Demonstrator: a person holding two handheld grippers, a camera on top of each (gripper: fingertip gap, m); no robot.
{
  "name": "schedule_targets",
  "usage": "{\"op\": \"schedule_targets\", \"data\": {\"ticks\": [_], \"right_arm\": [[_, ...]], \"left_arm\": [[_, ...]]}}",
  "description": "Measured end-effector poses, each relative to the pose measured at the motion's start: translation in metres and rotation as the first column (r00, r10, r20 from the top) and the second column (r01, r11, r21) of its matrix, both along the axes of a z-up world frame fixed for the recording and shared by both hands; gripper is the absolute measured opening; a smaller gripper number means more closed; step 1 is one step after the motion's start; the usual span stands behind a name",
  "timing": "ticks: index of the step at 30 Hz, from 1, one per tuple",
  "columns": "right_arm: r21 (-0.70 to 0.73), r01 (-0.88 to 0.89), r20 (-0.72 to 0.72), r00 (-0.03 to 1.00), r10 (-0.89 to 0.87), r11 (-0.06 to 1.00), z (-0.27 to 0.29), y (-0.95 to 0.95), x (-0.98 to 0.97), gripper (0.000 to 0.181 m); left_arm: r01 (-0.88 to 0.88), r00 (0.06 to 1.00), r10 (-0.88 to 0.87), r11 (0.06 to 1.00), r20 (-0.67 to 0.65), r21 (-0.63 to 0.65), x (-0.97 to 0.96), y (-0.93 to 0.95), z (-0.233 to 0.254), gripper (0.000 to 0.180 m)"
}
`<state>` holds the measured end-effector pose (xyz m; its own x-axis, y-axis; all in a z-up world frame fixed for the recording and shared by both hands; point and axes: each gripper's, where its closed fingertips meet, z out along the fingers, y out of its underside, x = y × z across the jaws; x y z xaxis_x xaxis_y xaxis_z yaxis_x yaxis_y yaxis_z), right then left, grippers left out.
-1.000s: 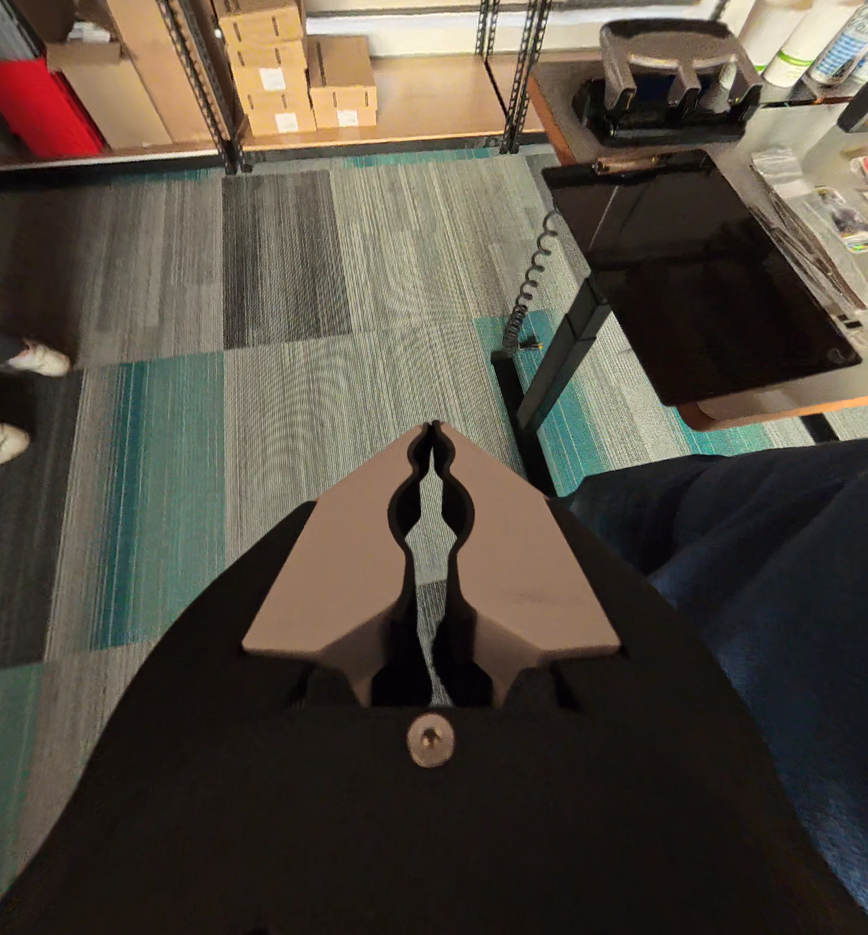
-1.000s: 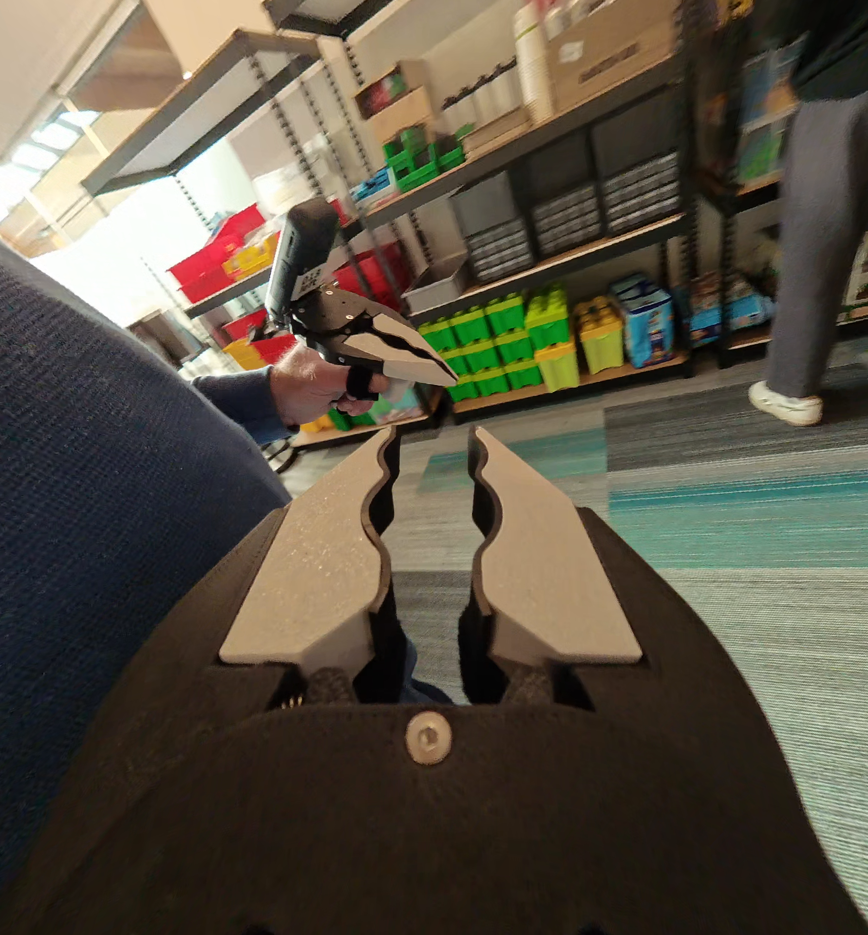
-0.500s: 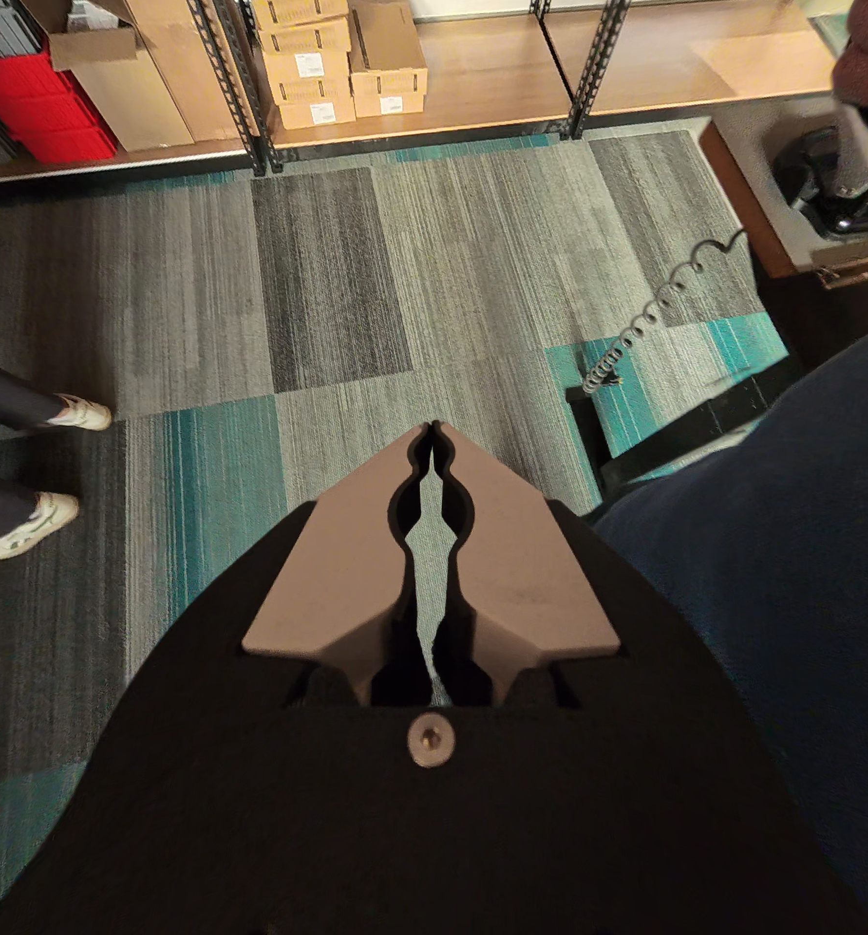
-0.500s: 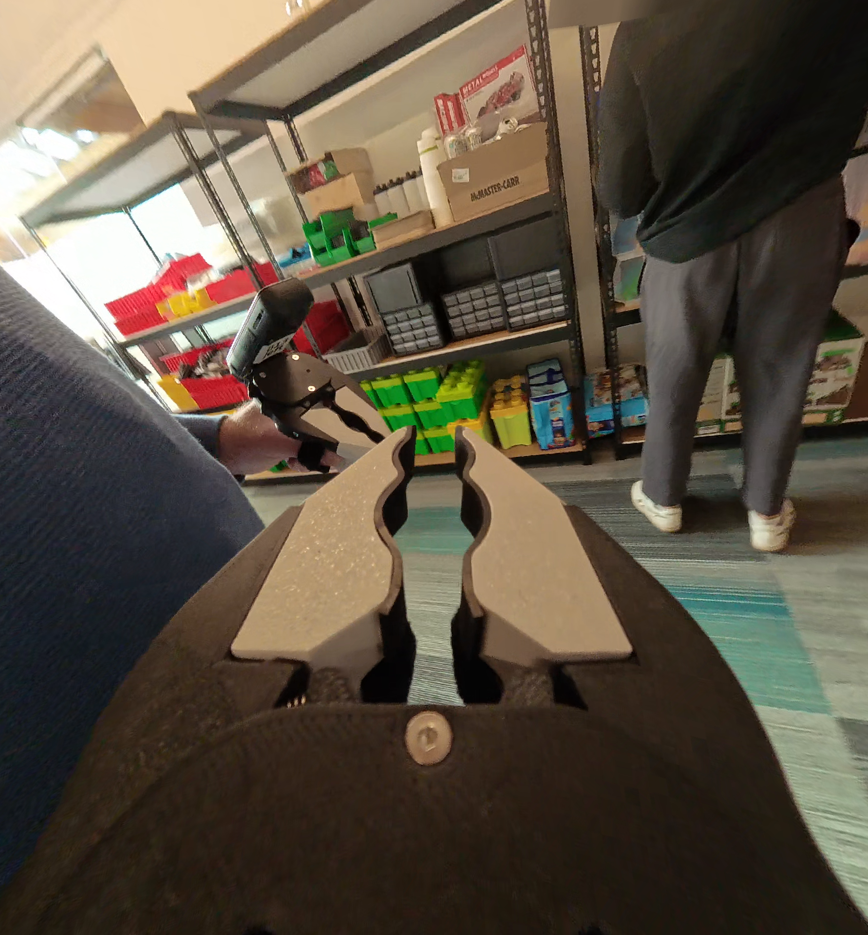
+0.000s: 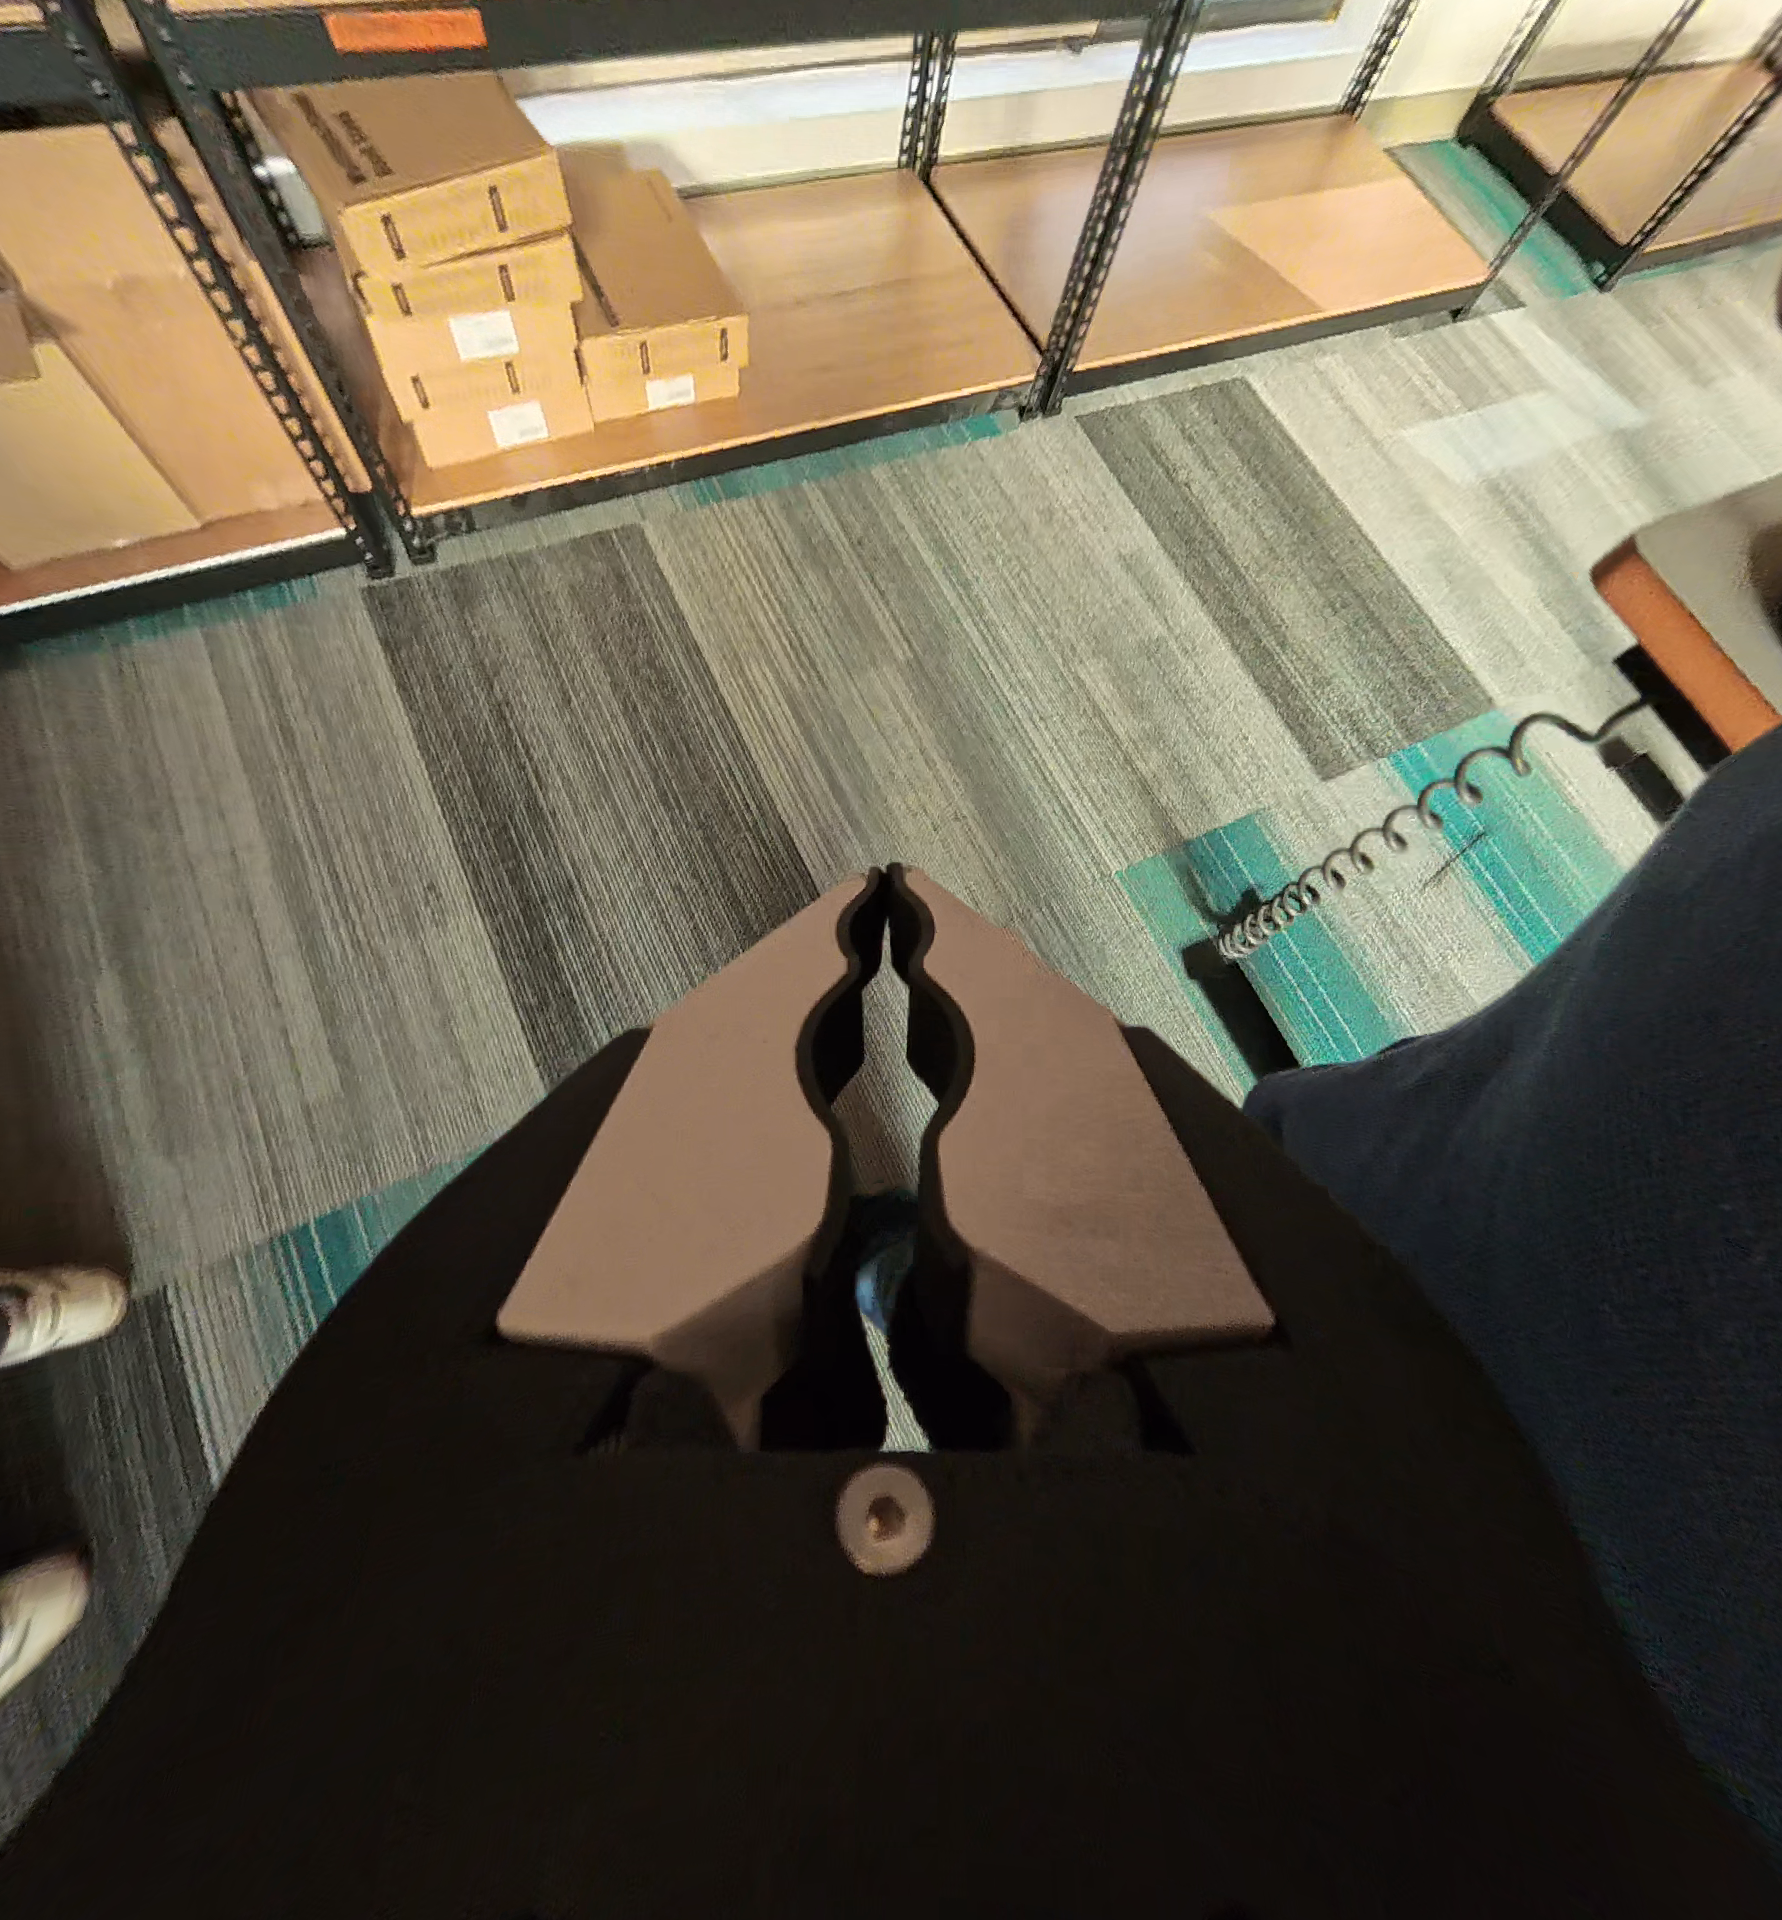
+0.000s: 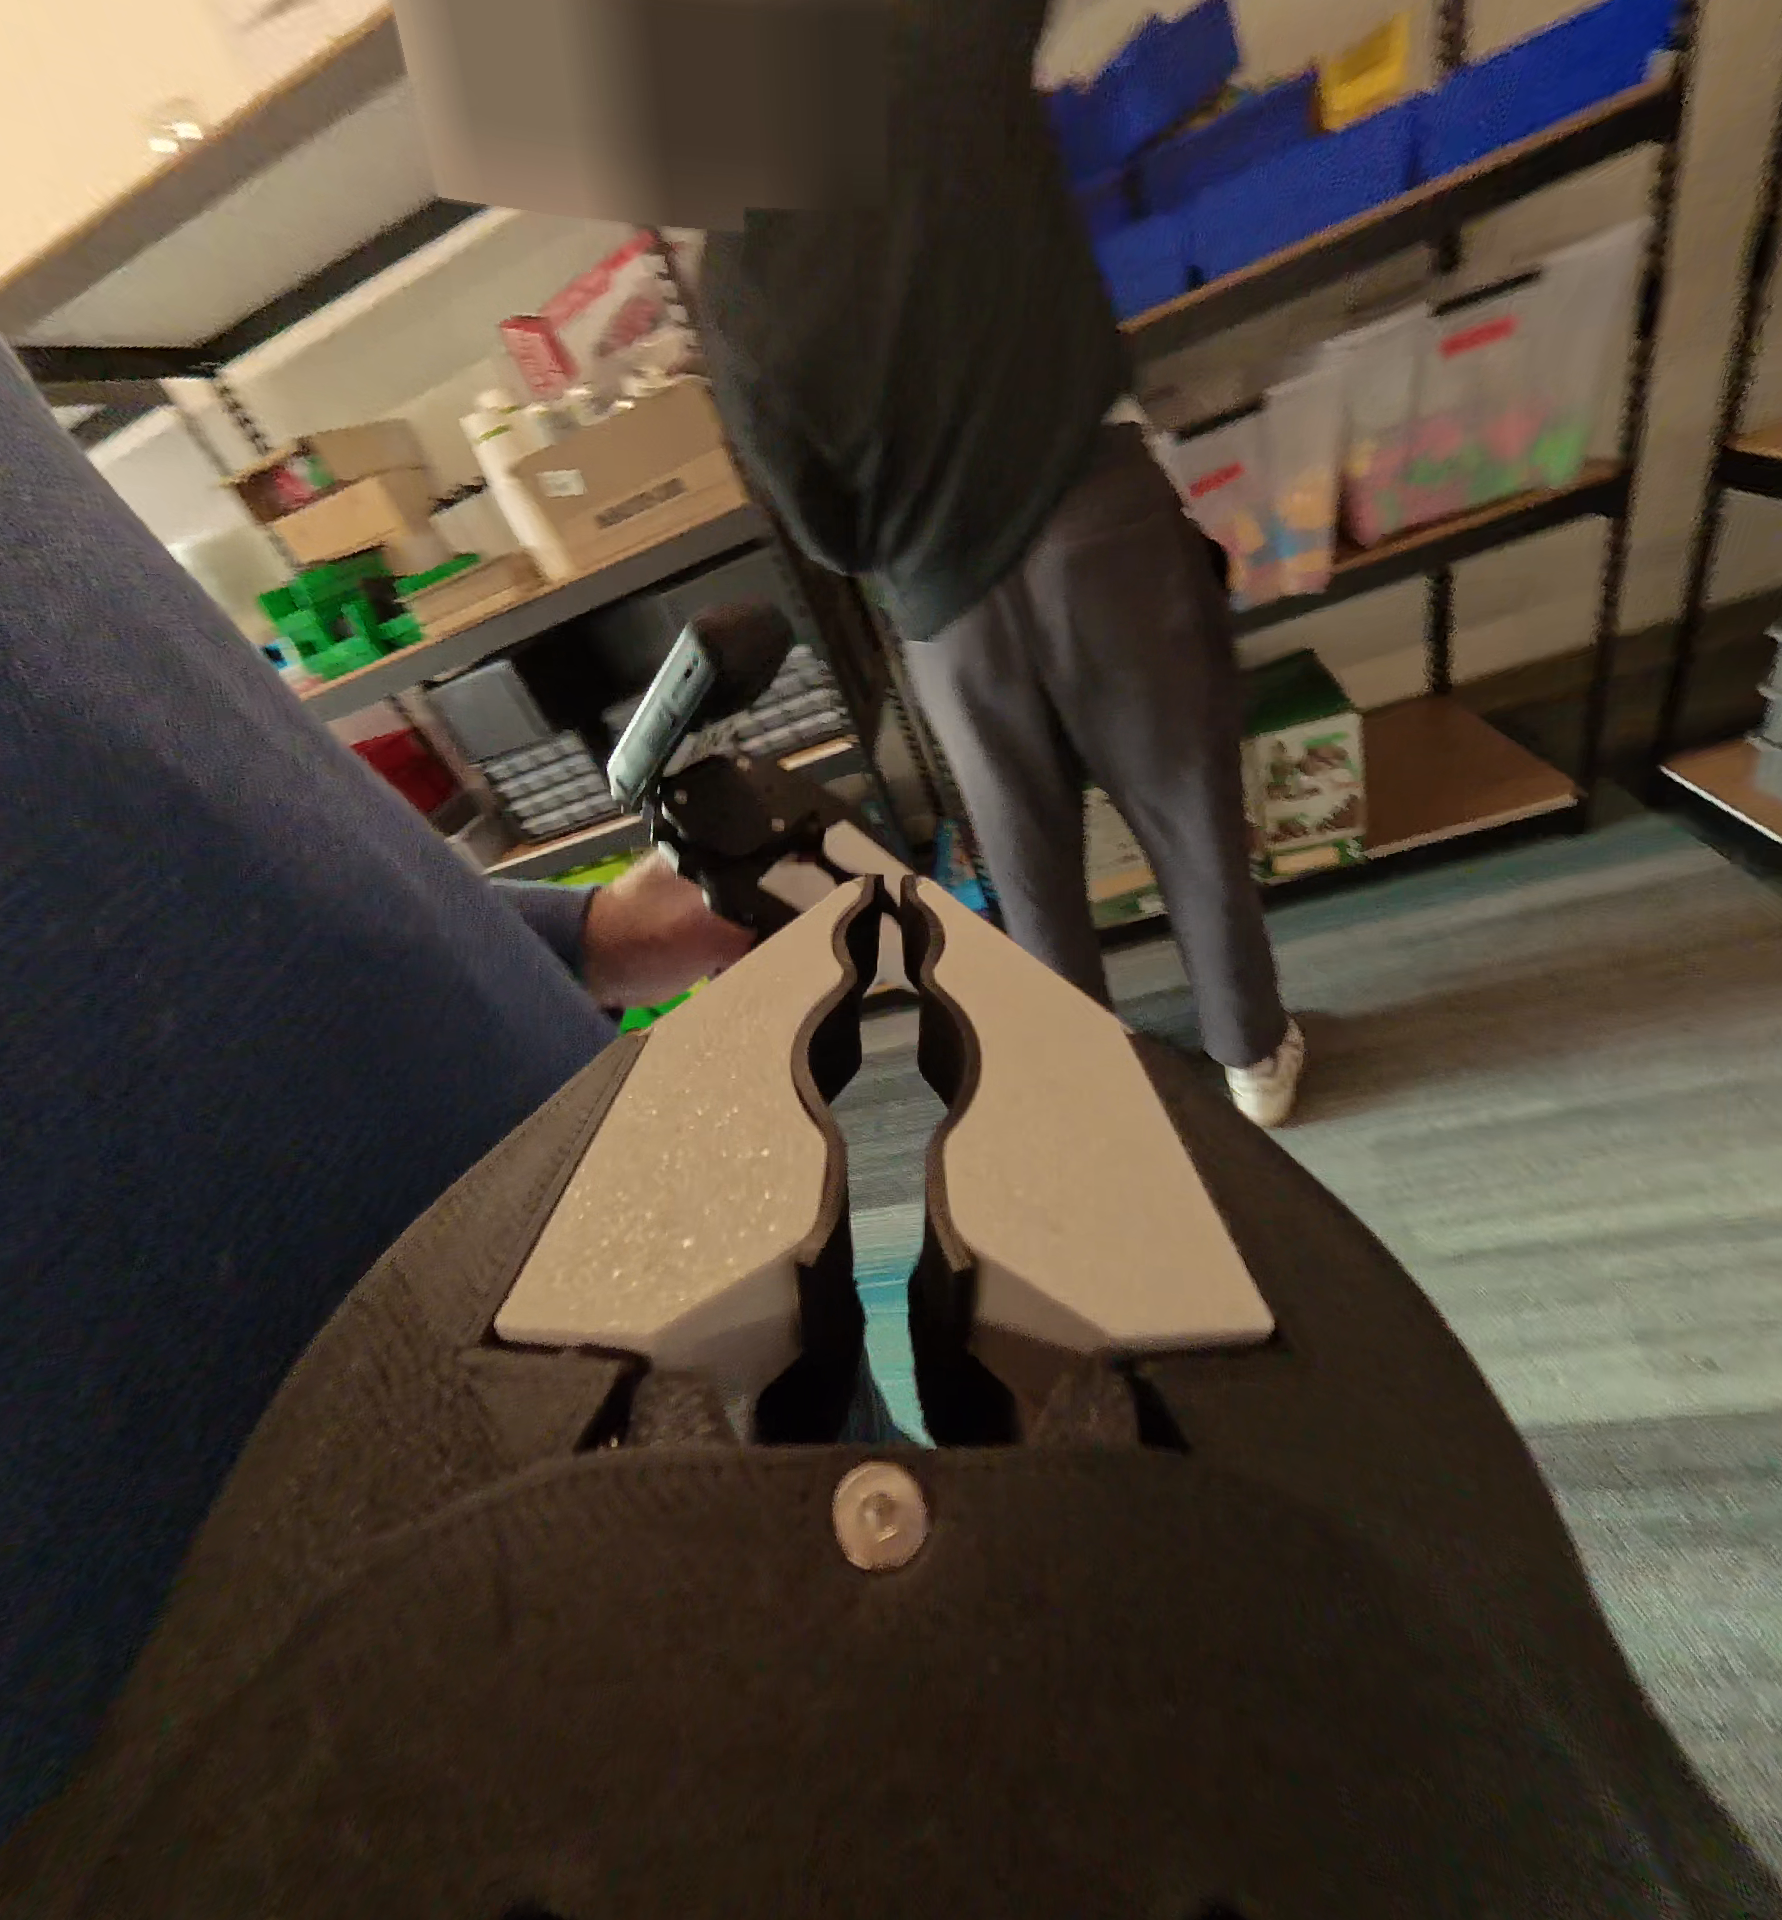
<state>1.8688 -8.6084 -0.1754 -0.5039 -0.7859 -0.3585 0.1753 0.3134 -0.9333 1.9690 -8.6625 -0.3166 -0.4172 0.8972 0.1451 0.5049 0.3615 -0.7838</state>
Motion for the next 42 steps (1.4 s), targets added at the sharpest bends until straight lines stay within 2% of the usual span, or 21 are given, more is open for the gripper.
{"op": "schedule_targets", "data": {"ticks": [3,6,9,12,15,19,22,26,31,35,40,42], "right_arm": [[0.036,0.098,-0.036,0.995,-0.096,0.995,-0.003,-0.06,-0.036,0.006],[0.034,0.2,-0.064,0.978,-0.198,0.979,-0.004,-0.124,-0.076,0.011],[0.048,0.262,-0.04,0.965,-0.26,0.964,-0.006,-0.19,-0.113,0.016],[0.067,0.229,-0.07,0.972,-0.225,0.971,-0.024,-0.26,-0.131,0.022],[0.093,0.122,-0.057,0.991,-0.117,0.988,-0.041,-0.339,-0.14,0.027],[0.072,-0.084,-0.06,0.994,0.089,0.994,-0.049,-0.462,-0.146,0.028],[0.035,-0.248,-0.09,0.964,0.25,0.968,-0.031,-0.556,-0.143,0.03],[-0.055,-0.446,-0.223,0.878,0.424,0.893,-0.006,-0.665,-0.117,0.04],[-0.151,-0.579,-0.287,0.801,0.525,0.801,0.014,-0.774,-0.053,0.044],[-0.199,-0.645,-0.303,0.757,0.58,0.738,0.021,-0.843,0.015,0.045],[-0.228,-0.671,-0.331,0.735,0.592,0.706,0.029,-0.947,0.096,0.046],[-0.221,-0.676,-0.312,0.732,0.606,0.703,0.039,-0.992,0.124,0.046]], "left_arm": [[0.096,0.993,-0.096,0.995,-0.066,0.008,-0.042,-0.079,0.023,0.0],[0.184,0.983,-0.181,0.98,0.041,-0.082,-0.064,-0.16,0.029,0.0],[0.148,0.987,-0.152,0.985,-0.045,-0.09,-0.09,-0.237,0.054,0.0],[0.113,0.992,-0.118,0.989,-0.047,-0.098,-0.106,-0.303,0.051,0.0],[0.035,0.999,-0.037,0.994,-0.018,-0.104,-0.109,-0.369,0.034,0.0],[-0.163,0.987,0.162,0.985,-0.012,-0.054,-0.099,-0.458,0.016,0.001],[-0.29,0.957,0.288,0.956,-0.045,-0.042,-0.097,-0.519,0.038,0.001],[-0.419,0.906,0.422,0.902,0.017,-0.102,-0.081,-0.585,0.044,0.006],[-0.524,0.848,0.529,0.844,0.016,-0.117,-0.055,-0.661,0.05,0.015],[-0.577,0.816,0.577,0.808,-0.037,-0.12,-0.027,-0.742,0.052,0.023],[-0.592,0.805,0.58,0.782,-0.122,-0.195,0.024,-0.88,0.071,0.031],[-0.575,0.818,0.562,0.799,-0.122,-0.178,0.045,-0.935,0.081,0.037]]}}
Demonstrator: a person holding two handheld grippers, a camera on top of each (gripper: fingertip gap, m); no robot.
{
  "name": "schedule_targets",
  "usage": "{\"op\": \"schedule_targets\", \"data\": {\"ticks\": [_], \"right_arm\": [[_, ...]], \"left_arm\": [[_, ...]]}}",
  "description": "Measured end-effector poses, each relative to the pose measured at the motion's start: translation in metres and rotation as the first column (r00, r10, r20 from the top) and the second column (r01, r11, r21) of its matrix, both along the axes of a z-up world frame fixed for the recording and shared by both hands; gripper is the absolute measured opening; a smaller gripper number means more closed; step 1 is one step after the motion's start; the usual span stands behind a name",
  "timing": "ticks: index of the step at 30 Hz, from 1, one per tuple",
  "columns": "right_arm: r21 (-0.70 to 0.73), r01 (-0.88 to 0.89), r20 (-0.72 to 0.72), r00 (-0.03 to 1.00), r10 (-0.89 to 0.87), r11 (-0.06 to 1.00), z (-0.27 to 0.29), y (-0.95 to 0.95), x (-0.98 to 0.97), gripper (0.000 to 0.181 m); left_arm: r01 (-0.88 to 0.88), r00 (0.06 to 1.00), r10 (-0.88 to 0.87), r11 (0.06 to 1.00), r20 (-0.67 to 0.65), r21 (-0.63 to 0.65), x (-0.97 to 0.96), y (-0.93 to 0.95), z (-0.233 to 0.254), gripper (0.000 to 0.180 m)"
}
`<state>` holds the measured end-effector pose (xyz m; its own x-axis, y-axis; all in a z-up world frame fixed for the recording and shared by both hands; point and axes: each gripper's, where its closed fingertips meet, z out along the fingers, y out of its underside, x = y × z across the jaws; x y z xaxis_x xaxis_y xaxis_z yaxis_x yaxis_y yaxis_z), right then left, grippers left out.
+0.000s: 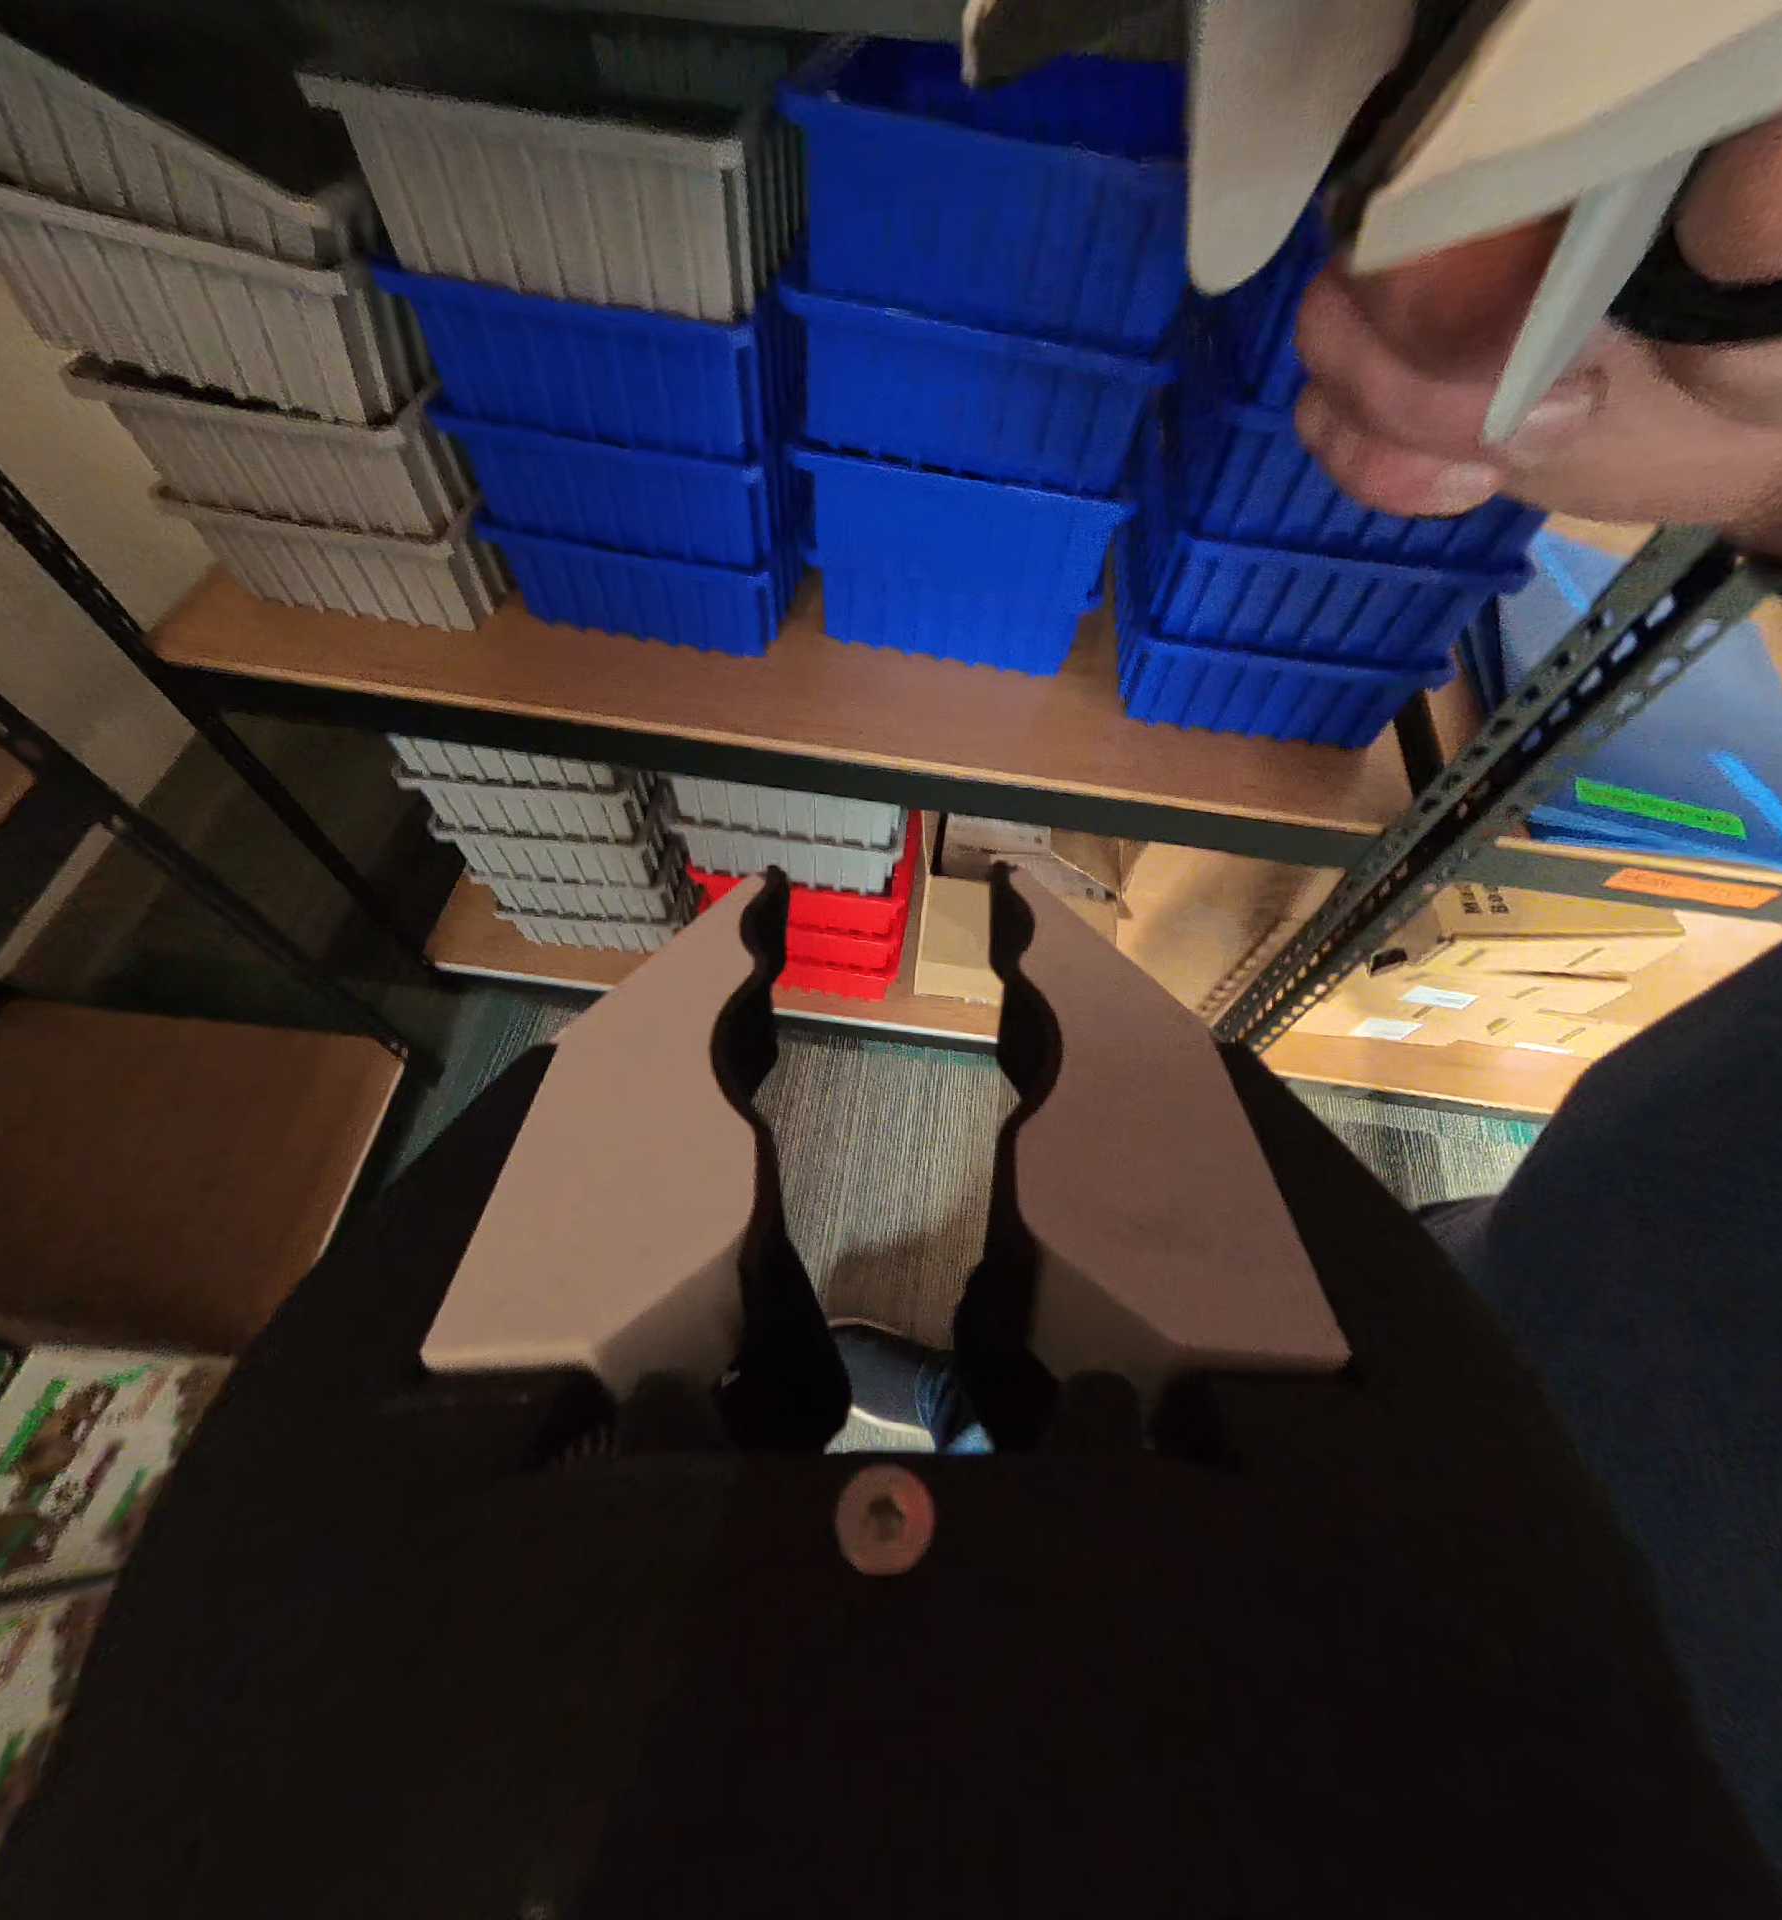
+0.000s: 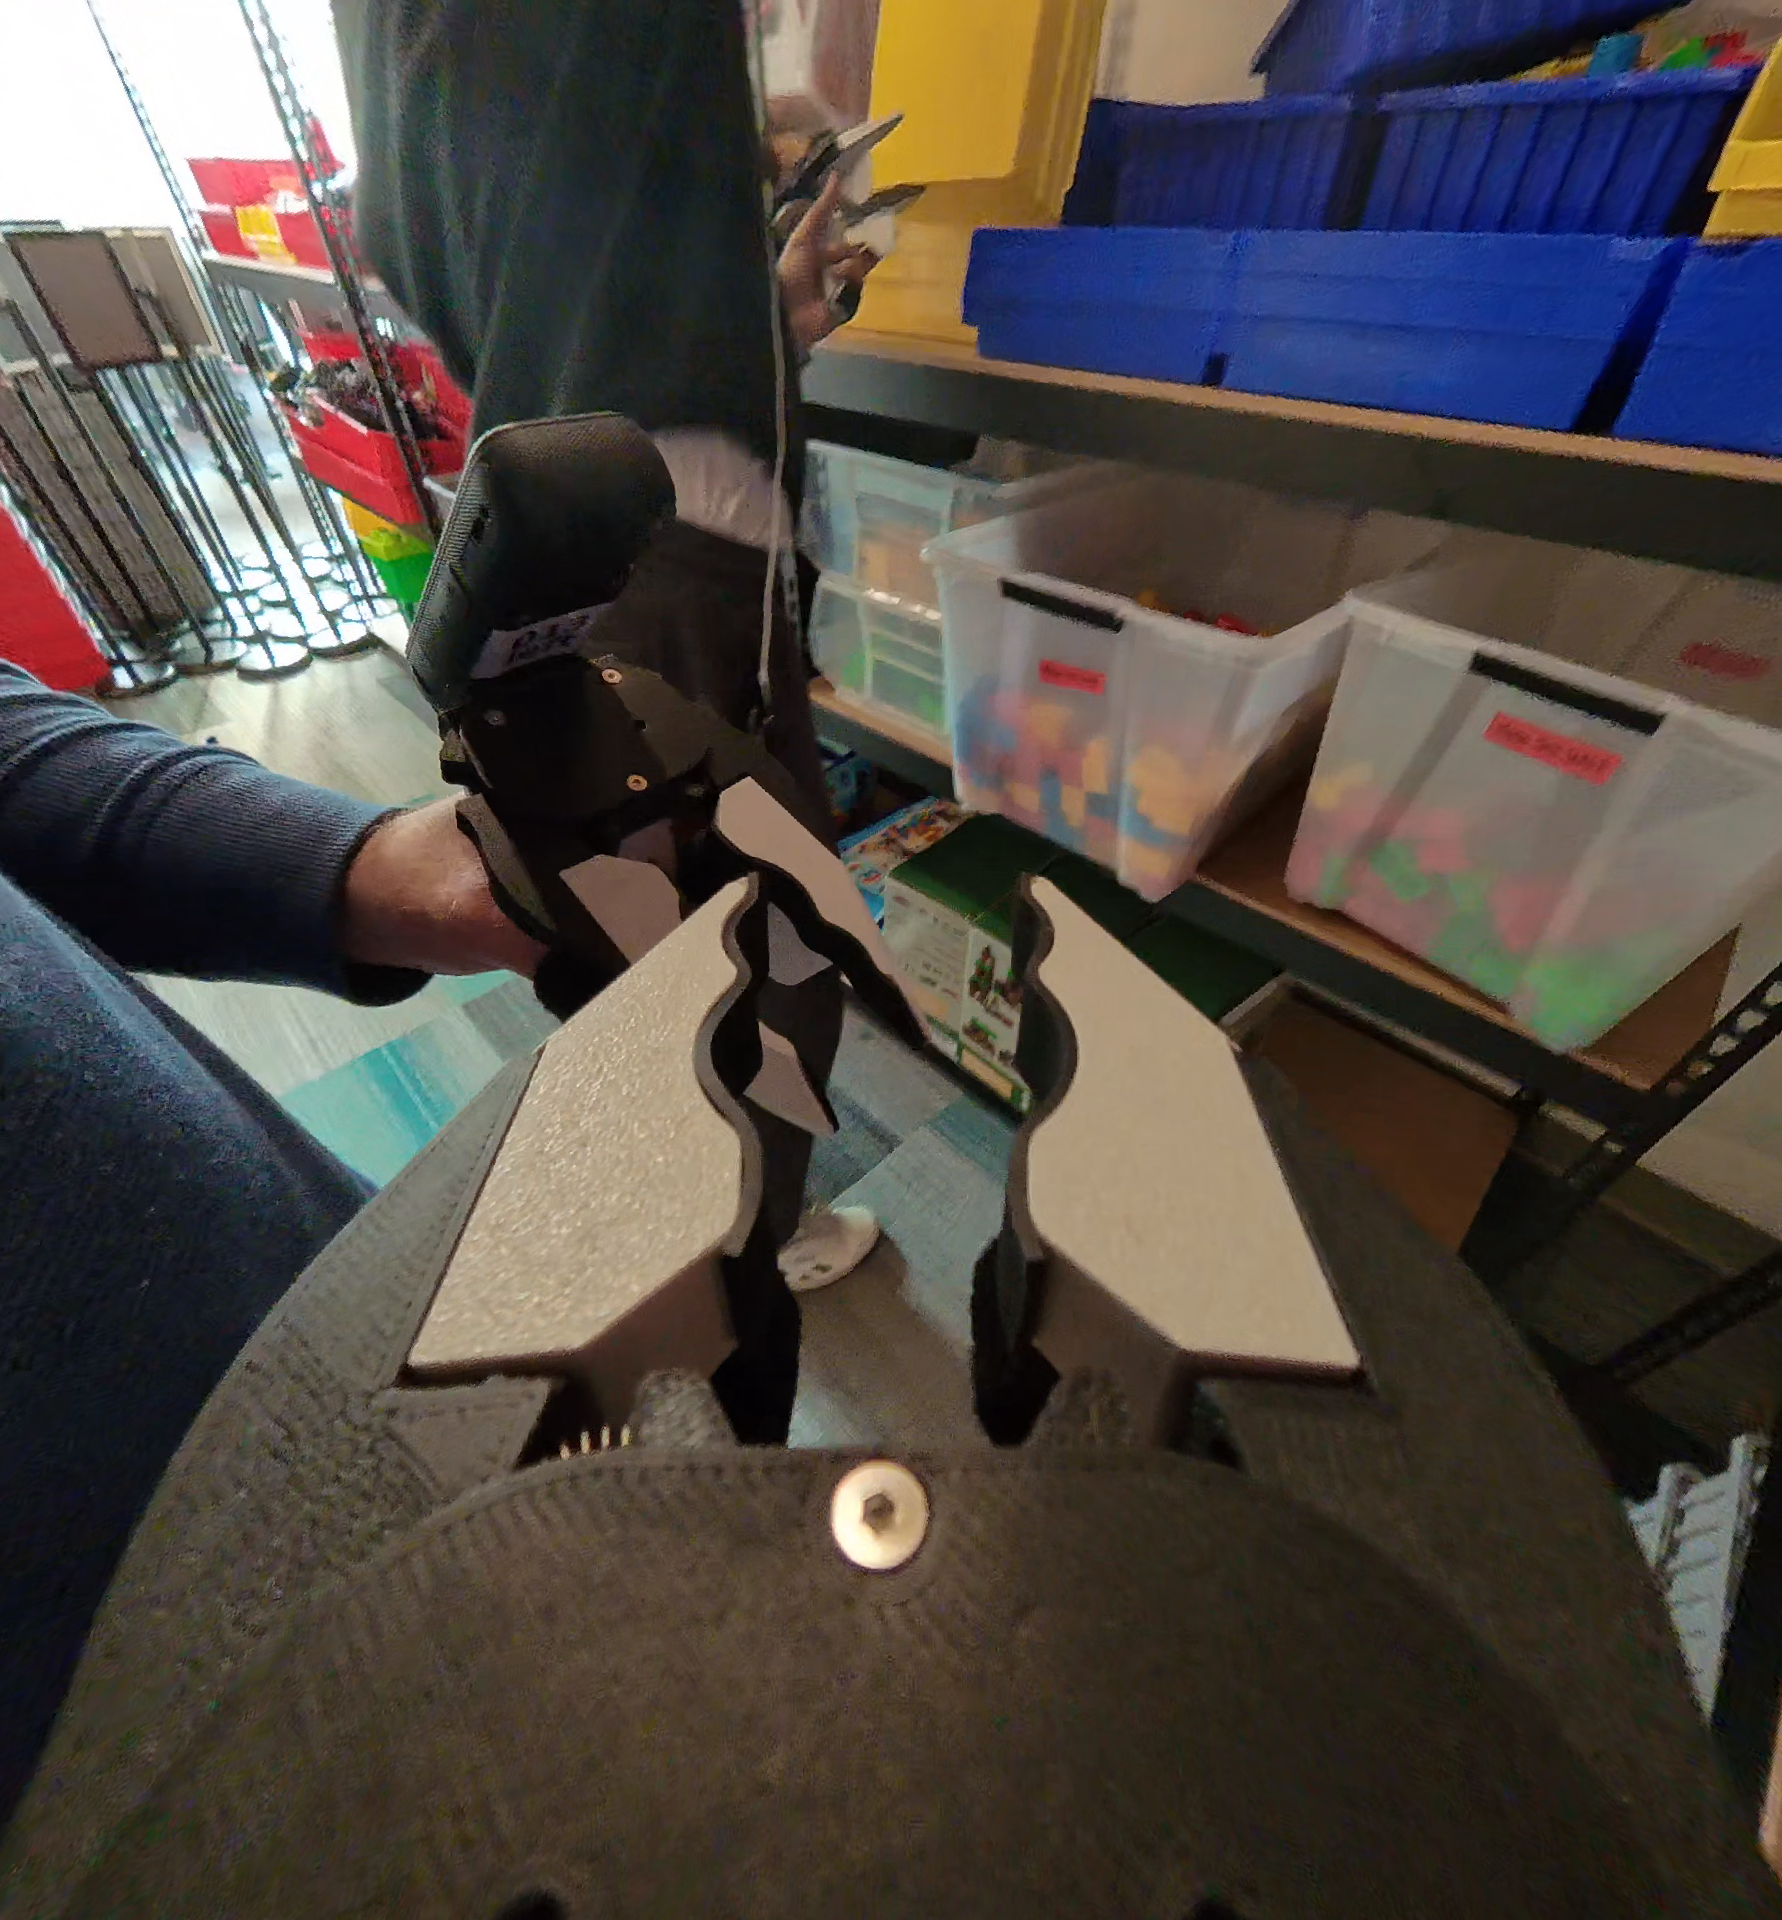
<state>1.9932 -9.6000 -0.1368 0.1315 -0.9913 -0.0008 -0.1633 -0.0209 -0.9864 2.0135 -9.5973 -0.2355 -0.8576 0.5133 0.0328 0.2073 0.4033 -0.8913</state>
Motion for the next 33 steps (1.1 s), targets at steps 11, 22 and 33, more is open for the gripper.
{"op": "schedule_targets", "data": {"ticks": [11,22,33], "right_arm": [[-0.121,-0.113,0.087,0.988,0.124,0.986,0.079,-0.208,0.164,0.046],[-0.283,-0.418,0.11,0.88,0.462,0.863,0.128,-0.344,0.363,0.044],[-0.27,-0.584,0.111,0.771,0.627,0.766,0.143,-0.397,0.472,0.042]], "left_arm": [[-0.222,0.951,0.263,0.947,0.162,-0.233,0.183,-0.194,0.116,0.059],[-0.561,0.674,0.664,0.745,0.323,-0.36,0.428,-0.321,0.224,0.073],[-0.725,0.628,0.617,0.686,0.475,0.068,0.66,-0.364,0.224,0.097]]}}
